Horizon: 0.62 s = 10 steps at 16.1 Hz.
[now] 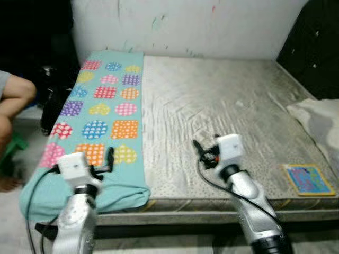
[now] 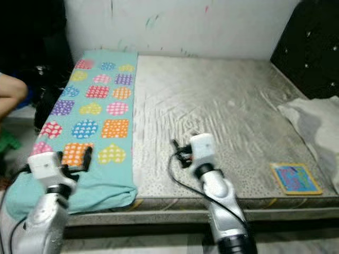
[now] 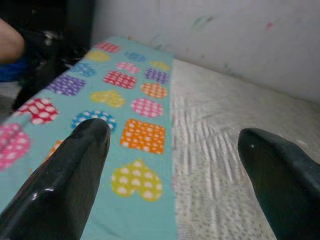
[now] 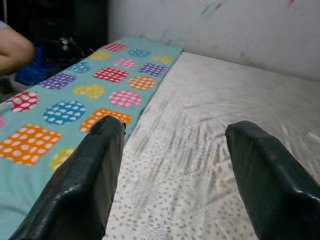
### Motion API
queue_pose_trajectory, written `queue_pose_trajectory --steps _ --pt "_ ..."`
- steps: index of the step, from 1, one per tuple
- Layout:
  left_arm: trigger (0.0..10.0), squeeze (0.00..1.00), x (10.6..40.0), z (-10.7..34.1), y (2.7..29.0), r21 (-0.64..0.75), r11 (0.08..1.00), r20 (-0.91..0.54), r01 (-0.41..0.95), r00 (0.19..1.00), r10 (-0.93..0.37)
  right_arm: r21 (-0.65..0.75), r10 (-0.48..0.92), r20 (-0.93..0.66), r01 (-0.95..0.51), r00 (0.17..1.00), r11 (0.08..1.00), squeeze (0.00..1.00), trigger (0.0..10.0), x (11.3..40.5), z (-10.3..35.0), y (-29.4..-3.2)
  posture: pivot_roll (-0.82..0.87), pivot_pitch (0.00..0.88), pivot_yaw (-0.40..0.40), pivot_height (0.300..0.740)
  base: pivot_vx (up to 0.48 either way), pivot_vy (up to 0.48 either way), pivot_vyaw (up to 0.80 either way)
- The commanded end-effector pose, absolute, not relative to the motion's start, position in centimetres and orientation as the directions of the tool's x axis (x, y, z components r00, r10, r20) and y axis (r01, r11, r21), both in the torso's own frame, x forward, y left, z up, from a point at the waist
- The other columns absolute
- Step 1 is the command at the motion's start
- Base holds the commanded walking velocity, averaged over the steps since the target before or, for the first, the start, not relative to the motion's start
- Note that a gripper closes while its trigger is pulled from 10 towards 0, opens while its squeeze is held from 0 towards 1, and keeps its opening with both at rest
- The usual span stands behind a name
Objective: Clean up the room
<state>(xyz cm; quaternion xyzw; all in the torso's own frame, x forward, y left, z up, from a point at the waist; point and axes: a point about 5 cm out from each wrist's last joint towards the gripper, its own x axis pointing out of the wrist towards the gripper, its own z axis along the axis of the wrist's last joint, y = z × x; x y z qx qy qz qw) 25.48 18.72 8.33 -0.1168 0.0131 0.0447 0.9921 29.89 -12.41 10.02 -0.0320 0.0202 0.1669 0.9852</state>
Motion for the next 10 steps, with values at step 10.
queue_pose_trajectory --steps 10 --pt "10.0 0.0 25.53 8.71 18.18 -0.235 0.97 -0.016 -0.056 0.998 0.054 -0.082 0.312 -0.036 -0.314 0.949 0.946 0.0 10.0 30.11 10.49 -13.07 -0.12 0.0 -0.05 0.74 0.265 0.0 0.0"
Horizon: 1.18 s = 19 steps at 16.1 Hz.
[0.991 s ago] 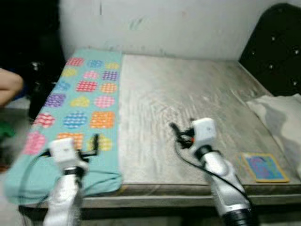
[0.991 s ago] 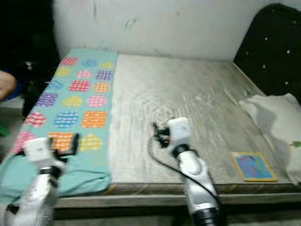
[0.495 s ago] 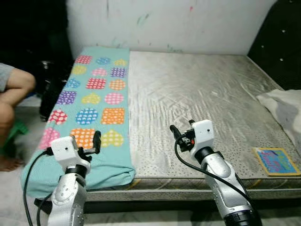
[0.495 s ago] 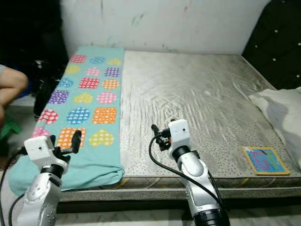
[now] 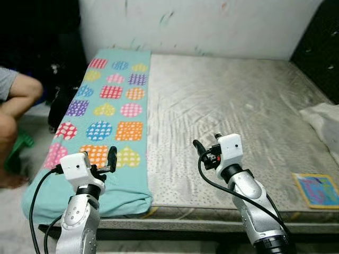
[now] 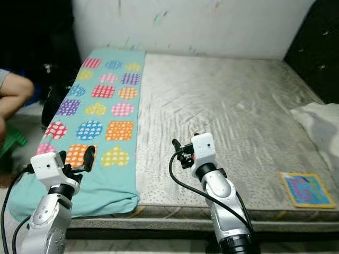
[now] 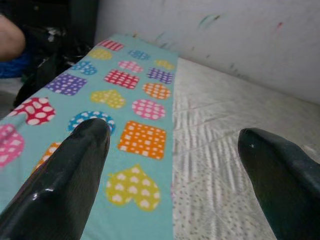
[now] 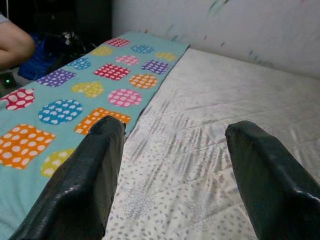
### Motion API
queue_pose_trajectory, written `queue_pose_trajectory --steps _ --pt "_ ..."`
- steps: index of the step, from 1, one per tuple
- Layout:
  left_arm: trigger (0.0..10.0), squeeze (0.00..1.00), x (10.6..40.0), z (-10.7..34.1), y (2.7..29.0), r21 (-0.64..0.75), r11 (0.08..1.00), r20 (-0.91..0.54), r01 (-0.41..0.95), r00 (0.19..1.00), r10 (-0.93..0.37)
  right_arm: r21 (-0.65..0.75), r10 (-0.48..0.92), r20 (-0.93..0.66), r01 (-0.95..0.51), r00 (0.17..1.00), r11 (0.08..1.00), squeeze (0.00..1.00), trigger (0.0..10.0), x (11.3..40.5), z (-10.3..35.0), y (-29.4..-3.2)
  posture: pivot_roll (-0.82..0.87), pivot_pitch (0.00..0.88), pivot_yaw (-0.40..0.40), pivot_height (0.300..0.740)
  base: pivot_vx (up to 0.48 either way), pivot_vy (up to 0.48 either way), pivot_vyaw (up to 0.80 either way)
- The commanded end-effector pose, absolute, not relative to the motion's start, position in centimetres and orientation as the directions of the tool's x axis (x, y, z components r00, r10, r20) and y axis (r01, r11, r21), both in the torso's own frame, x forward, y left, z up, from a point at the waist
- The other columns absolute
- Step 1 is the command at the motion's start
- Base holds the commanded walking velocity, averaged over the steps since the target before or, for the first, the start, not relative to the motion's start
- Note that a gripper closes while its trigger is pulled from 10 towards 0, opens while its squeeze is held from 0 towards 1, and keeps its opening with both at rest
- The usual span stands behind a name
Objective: Clean up the room
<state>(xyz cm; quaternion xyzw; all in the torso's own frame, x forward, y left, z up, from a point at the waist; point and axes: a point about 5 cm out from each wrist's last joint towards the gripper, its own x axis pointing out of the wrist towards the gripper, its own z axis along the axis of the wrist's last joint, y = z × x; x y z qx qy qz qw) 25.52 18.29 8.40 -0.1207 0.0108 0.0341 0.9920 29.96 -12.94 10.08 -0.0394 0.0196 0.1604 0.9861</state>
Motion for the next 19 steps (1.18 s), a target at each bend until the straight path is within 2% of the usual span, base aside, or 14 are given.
queue_pose_trajectory --steps 1,3,13,19 --pt "10.0 0.0 25.52 8.7 18.18 -0.233 0.971 -0.018 -0.058 0.998 0.055 -0.08 0.31 -0.035 -0.312 0.95 0.947 0.0 10.0 30.1 10.47 -13.14 -0.12 0.0 -0.05 0.74 0.274 0.0 0.0" --pt "10.0 0.0 25.57 8.77 18.04 -0.227 0.973 -0.014 -0.044 0.999 0.042 -0.079 0.308 -0.033 -0.31 0.951 0.947 0.0 10.0 30.11 10.48 -13.15 -0.12 0.0 -0.05 0.74 0.264 0.0 0.0" --pt "10.0 0.0 25.52 8.38 18.24 -0.264 0.961 -0.043 -0.083 0.996 0.075 -0.072 0.309 -0.04 -0.311 0.95 0.948 0.0 10.0 30.02 10.28 -13.28 -0.12 0.0 -0.052 0.74 0.0 0.0 0.0" --pt "10.0 0.0 25.47 8.28 18.27 -0.265 0.96 -0.052 -0.091 0.995 0.08 -0.078 0.314 -0.042 -0.317 0.948 0.945 0.0 10.0 30.06 10.27 -13.25 -0.12 0.0 -0.052 0.74 0.0 0.409 0.0"
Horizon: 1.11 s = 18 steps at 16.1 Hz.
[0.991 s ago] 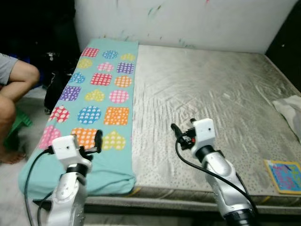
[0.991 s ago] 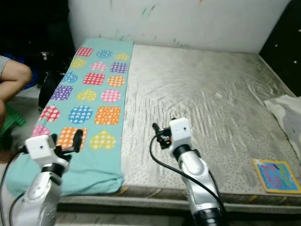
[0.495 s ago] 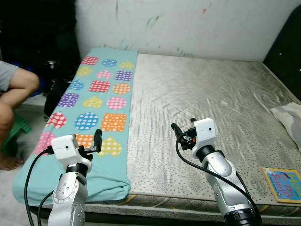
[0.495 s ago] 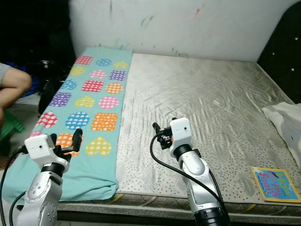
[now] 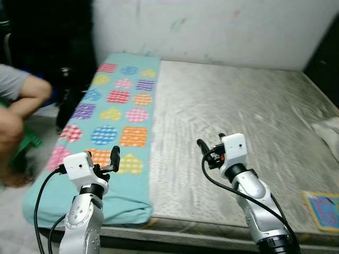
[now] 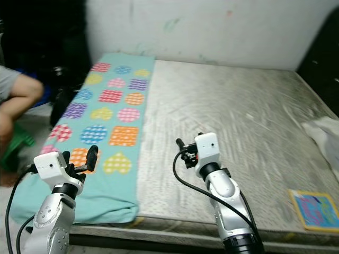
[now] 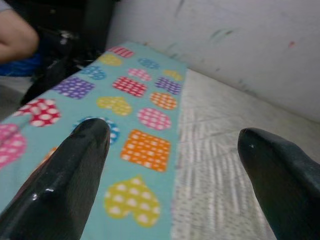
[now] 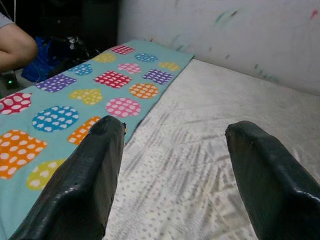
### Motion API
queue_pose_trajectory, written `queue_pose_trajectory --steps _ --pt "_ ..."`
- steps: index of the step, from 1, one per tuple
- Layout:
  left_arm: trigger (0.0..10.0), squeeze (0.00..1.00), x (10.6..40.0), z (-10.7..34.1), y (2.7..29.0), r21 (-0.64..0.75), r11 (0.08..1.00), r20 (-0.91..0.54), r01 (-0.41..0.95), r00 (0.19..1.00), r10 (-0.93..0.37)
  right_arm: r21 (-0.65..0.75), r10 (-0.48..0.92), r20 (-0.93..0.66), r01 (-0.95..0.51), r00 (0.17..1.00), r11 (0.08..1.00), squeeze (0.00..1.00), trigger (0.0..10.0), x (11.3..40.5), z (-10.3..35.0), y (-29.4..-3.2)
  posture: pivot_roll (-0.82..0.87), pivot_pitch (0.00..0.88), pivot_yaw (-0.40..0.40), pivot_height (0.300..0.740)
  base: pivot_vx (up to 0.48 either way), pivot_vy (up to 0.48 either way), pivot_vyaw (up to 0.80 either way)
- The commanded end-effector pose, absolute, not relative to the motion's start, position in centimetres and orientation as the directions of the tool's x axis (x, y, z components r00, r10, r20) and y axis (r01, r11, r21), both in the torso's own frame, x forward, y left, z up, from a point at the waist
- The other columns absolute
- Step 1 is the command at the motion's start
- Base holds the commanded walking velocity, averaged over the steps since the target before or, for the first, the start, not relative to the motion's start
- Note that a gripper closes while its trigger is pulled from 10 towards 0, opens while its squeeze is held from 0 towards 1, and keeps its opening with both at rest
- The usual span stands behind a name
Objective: Clean up the room
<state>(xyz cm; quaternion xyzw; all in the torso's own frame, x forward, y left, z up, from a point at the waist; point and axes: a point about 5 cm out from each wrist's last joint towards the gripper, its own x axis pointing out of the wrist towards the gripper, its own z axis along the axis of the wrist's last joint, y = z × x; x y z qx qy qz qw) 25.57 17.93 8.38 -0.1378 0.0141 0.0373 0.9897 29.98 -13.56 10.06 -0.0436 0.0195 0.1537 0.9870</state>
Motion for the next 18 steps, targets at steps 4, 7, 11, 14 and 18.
queue_pose_trajectory --steps 4,7,11,14,18 --pt "10.0 0.0 25.53 8.27 18.24 -0.264 0.96 -0.051 -0.087 0.996 0.076 -0.079 0.319 -0.045 -0.322 0.947 0.943 0.0 10.0 30.1 10.24 -13.15 -0.12 0.0 -0.048 0.74 0.0 0.48 0.0" --pt "10.0 0.0 25.55 8.28 18.3 -0.268 0.959 -0.052 -0.092 0.995 0.081 -0.072 0.326 -0.048 -0.328 0.944 0.942 0.0 10.0 30.09 10.18 -13.09 -0.12 0.0 -0.05 0.74 0.0 0.48 0.0" --pt "10.0 0.0 25.57 8.31 18.35 -0.268 0.959 -0.053 -0.097 0.995 0.086 -0.066 0.326 -0.052 -0.329 0.944 0.942 0.0 10.0 30.09 10.14 -13.06 -0.12 0.0 -0.051 0.74 0.0 0.48 0.0" --pt "10.0 0.0 25.62 8.31 18.34 -0.268 0.959 -0.053 -0.095 0.995 0.083 -0.062 0.328 -0.054 -0.331 0.943 0.941 0.0 10.0 30.13 10.13 -13.05 -0.12 0.0 -0.049 0.74 0.0 0.48 0.0" --pt "10.0 0.0 25.69 8.61 18.21 -0.273 0.96 -0.027 -0.069 0.998 0.064 -0.057 0.33 -0.057 -0.333 0.942 0.941 0.0 10.0 30.15 10.11 -12.99 -0.12 0.0 -0.049 0.74 0.0 0.0 0.0"
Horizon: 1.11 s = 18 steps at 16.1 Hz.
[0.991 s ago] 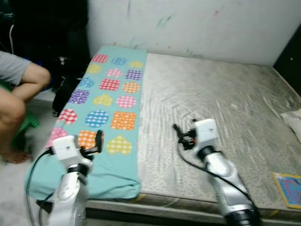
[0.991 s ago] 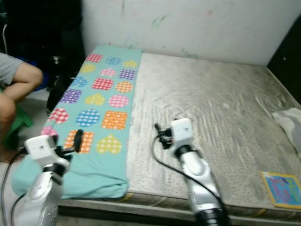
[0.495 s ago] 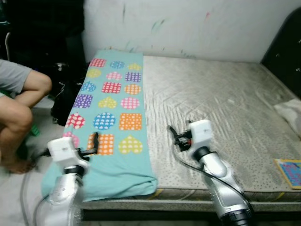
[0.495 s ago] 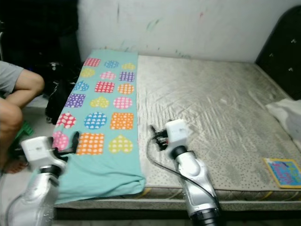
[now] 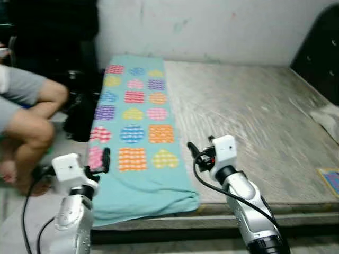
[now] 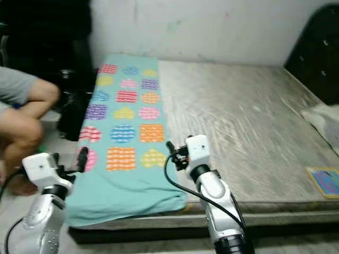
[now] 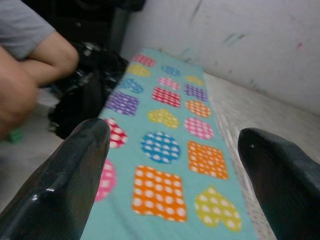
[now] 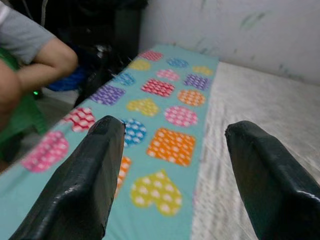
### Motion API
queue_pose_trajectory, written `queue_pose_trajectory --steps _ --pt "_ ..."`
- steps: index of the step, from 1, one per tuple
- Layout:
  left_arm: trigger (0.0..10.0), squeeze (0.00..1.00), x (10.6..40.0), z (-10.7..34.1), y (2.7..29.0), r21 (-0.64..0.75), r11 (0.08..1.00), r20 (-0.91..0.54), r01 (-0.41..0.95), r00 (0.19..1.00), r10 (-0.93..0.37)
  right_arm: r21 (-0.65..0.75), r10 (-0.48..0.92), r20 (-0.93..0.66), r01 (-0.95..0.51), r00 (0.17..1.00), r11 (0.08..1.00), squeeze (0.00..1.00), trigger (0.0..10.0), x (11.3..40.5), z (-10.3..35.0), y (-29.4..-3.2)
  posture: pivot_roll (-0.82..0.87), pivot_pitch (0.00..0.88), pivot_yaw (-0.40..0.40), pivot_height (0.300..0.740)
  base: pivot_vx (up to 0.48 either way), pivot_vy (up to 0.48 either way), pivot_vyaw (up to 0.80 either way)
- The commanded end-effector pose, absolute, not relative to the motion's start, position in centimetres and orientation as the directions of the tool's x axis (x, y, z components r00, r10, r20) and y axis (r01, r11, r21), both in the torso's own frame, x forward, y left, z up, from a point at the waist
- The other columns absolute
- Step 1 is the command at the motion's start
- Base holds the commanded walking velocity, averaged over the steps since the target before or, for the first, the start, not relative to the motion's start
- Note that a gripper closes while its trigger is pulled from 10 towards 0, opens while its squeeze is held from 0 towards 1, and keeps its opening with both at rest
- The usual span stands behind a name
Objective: Clean up the room
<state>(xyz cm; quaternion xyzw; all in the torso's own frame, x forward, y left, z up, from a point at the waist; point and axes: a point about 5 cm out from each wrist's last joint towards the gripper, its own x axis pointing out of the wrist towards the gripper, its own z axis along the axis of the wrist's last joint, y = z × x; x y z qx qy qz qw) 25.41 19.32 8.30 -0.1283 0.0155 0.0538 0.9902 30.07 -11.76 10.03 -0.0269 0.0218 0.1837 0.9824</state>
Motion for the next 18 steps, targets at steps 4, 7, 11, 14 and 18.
queue_pose_trajectory --steps 4,7,11,14,18 --pt "10.0 0.0 25.62 8.88 17.93 -0.273 0.961 -0.006 -0.04 0.999 0.04 -0.05 0.327 -0.062 -0.33 0.943 0.943 0.0 10.0 30.18 10.03 -13.07 -0.12 0.0 -0.048 0.74 0.0 0.0 0.0" --pt "10.0 0.0 25.63 8.92 17.9 -0.273 0.961 -0.002 -0.03 1.0 0.03 -0.049 0.326 -0.064 -0.329 0.943 0.943 0.0 10.0 30.19 10.03 -13.07 -0.13 0.0 -0.047 0.74 0.278 0.0 -0.43" --pt "10.0 0.0 25.62 8.87 17.86 -0.27 0.962 -0.003 -0.026 1.0 0.026 -0.048 0.324 -0.064 -0.327 0.944 0.944 0.0 10.0 30.16 10.0 -13.11 -0.13 0.0 -0.045 0.74 0.287 0.0 -0.34" --pt "10.0 0.0 25.65 8.82 17.94 -0.262 0.964 -0.012 -0.038 0.999 0.036 -0.049 0.325 -0.065 -0.328 0.944 0.943 0.0 10.0 30.19 10.0 -13.1 -0.12 0.0 -0.047 0.74 0.176 0.0 0.0" --pt "10.0 0.0 25.7 8.81 17.9 -0.259 0.965 -0.01 -0.031 1.0 0.029 -0.051 0.325 -0.066 -0.328 0.943 0.943 0.0 10.0 30.19 9.98 -13.11 -0.13 0.0 -0.046 0.74 0.0 0.0 0.0"
